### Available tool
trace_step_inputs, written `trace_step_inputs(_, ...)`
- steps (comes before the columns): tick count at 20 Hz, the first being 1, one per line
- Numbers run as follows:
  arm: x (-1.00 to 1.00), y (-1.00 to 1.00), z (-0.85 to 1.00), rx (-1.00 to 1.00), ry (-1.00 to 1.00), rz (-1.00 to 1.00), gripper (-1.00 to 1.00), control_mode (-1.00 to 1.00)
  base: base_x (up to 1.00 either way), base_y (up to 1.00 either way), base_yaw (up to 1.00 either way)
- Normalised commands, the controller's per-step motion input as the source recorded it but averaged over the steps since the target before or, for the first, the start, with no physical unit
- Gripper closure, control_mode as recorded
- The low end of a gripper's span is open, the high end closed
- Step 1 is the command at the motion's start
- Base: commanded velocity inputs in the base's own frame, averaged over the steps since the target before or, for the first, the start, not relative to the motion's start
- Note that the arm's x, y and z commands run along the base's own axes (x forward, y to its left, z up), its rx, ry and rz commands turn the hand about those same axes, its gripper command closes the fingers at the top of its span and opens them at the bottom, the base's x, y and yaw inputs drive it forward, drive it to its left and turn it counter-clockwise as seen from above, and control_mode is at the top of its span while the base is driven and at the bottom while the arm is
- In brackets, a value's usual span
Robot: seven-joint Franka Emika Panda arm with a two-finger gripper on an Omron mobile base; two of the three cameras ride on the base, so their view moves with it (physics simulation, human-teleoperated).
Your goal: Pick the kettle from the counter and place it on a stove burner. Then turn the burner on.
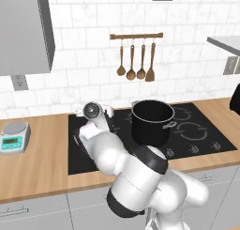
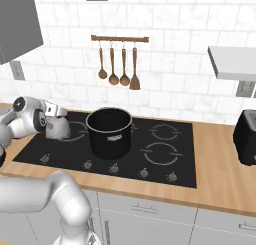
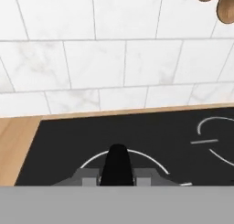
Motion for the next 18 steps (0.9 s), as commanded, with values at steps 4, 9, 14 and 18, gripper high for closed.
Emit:
trace_step_inputs(4, 0.78, -0.35, 0.26, 0.09, -0.02, 0.00, 1.00, -1.00, 0.00, 0.00, 0.00)
trace_step_inputs(9, 0.31, -0.05, 0.10, 0.02, -0.01, -0.01, 1.00, -1.00, 0.00, 0.00, 0.00)
trace_step_inputs(14, 0.00, 0.00, 0.00, 0.00, 0.00, 0.00, 1.00, -1.00, 0.00, 0.00, 0.00)
trace_step_inputs(18, 0.00, 0.00, -0.05, 0.00, 0.00, 0.00, 1.00, -1.00, 0.00, 0.00, 0.00)
